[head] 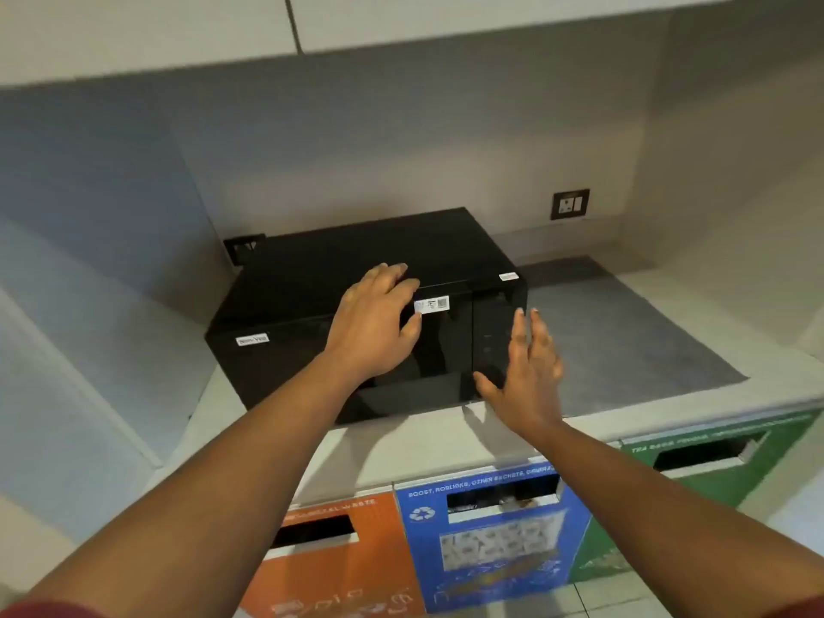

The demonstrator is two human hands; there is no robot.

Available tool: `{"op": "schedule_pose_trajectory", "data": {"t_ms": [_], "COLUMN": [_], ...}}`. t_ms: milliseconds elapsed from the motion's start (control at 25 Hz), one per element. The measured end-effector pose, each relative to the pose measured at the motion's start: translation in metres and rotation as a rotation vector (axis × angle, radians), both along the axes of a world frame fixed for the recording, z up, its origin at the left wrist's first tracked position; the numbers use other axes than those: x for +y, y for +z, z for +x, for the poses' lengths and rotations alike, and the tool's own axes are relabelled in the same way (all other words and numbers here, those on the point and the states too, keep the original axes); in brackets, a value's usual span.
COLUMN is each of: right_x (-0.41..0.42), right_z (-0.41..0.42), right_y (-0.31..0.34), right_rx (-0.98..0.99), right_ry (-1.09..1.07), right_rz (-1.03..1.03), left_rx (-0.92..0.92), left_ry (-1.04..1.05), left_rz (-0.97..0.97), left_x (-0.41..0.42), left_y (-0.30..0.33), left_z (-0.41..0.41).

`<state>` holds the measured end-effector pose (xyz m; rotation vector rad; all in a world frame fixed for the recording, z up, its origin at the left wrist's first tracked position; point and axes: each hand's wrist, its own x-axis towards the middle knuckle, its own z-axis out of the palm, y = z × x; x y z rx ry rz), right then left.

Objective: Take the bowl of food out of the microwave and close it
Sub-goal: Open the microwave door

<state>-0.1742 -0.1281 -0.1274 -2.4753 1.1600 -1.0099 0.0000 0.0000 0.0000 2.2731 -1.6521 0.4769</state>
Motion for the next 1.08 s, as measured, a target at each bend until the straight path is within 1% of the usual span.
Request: {"op": "schedule_pose_trajectory", "data": {"t_ms": [40, 160, 280, 440, 600, 880, 1080], "right_x": [-0.019, -0.055, -0.085, -0.099, -0.097, -0.099, -0.103], "right_z": [0.004, 0.013, 0.024, 0.031, 0.04, 0.043, 0.041], "right_y": [-0.014, -0.045, -0.076, -0.1, -0.107, -0.116, -0.122], "right_rx": [-0.016, -0.063, -0.121, -0.219, -0.354, -0.398, -0.407], "right_ry": [0.013, 0.063, 0.131, 0.219, 0.257, 0.297, 0.298], "right_rz": [0.07, 0.293, 0.409, 0.535, 0.624, 0.664, 0.664], "left_rx": [-0.02, -0.051, -0.019, -0.069, -0.141, -0.193, -0.156], "left_ry": [0.018, 0.091, 0.124, 0.154, 0.173, 0.165, 0.159], "left_rz": [0.035, 0.048, 0.023, -0.001, -0.014, 0.009, -0.003], "left_x": [-0.019, -0.057, -0.089, -0.101, -0.103, -0.103, -0.101], "left_y": [-0.009, -0.032, -0.052, -0.062, -0.07, -0.073, -0.072], "left_z": [0.0, 0.003, 0.009, 0.009, 0.012, 0.016, 0.014]}}
